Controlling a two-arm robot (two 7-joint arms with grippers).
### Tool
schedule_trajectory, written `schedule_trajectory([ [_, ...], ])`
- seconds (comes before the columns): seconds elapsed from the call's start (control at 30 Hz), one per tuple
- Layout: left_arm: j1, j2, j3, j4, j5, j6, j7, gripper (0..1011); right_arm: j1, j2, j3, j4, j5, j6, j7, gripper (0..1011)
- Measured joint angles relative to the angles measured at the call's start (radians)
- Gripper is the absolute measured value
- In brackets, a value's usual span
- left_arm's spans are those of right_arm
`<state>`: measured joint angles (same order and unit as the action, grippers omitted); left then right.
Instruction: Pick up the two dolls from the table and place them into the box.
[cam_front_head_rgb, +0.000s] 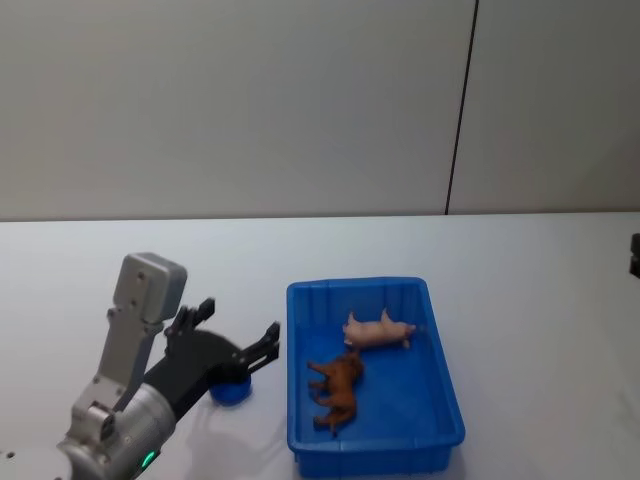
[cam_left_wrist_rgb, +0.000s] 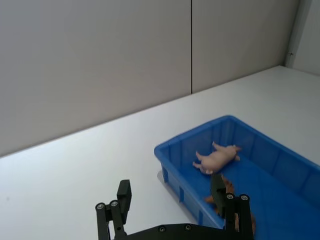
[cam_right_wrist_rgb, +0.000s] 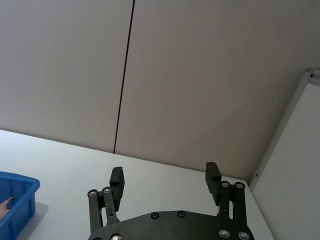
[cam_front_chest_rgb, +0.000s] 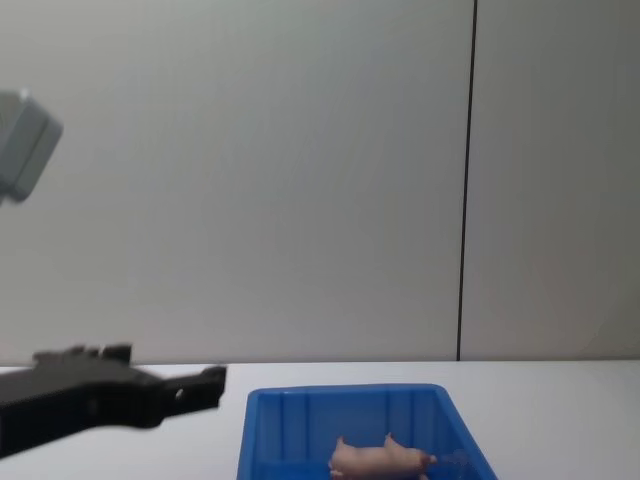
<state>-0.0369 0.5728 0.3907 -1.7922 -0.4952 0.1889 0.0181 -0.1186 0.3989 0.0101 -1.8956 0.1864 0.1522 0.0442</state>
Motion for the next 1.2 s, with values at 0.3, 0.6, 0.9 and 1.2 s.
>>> schedule_trajectory([
  [0.3,0.015,0.02,-0.019,0.046,-0.079,0.048,-0.007,1004,-0.018,0.012,0.016,-0.008,0.003,-0.014,-0.02,1001],
  [0.6,-0.045,-0.014,-0.028,0.171,-0.087,0.047,-0.074,1004,-0.026,0.018,0.022,-0.012,0.004,-0.019,-0.029,1001],
  [0.9,-0.125,-0.06,-0.03,0.311,-0.069,0.035,-0.18,1004,-0.03,0.021,0.026,-0.014,0.005,-0.022,-0.034,1001],
  [1.2,-0.156,-0.078,-0.031,0.372,-0.068,0.065,-0.235,1003,-0.031,0.022,0.027,-0.015,0.005,-0.023,-0.036,1001],
])
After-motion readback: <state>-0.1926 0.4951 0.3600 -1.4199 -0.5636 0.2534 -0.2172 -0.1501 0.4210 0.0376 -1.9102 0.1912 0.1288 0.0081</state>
